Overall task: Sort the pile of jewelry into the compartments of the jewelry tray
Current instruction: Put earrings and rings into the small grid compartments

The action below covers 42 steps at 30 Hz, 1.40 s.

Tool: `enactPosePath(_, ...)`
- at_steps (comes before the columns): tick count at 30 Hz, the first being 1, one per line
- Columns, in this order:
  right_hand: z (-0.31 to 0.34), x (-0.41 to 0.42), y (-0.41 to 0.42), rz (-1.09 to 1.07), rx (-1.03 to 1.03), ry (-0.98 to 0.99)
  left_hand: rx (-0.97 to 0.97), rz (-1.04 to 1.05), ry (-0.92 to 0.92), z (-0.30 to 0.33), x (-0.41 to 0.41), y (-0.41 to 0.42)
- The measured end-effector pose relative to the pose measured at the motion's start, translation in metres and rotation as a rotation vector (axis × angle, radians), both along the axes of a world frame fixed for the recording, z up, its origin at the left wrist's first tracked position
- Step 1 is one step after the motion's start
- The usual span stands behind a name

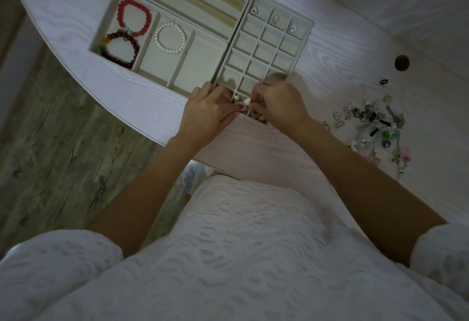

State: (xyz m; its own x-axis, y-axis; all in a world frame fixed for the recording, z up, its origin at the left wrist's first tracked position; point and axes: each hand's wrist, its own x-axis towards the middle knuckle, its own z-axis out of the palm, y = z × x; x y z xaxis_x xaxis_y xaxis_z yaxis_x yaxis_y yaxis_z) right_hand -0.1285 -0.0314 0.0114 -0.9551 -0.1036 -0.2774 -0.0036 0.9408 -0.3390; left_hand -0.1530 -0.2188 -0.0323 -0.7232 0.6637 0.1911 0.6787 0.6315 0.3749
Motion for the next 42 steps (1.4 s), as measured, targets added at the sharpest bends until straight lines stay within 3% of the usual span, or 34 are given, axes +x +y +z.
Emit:
enactPosePath(9,-0.001,0.002,-0.016,0.168,0.125,0.152,0.009,0.001,-0.002,0.000,0.000,0.000)
enactPosePath(19,0.006,-0.007,-0.018,0.198,0.357,0.061,0.027,-0.008,-0.001,0.000,0.000,0.000)
enactPosePath(27,0.003,-0.002,-0.016,0.085,0.138,0.056,-0.027,-0.049,-0.049,0.002,-0.002,0.001)
enactPosePath(37,0.009,-0.016,-0.018,0.201,0.175,-0.104,-0.084,-0.137,-0.085,0.001,-0.010,-0.003)
enactPosePath(42,0.006,-0.001,-0.009,0.203,0.132,0.047,-0.045,-0.119,-0.097,0.005,-0.009,-0.002)
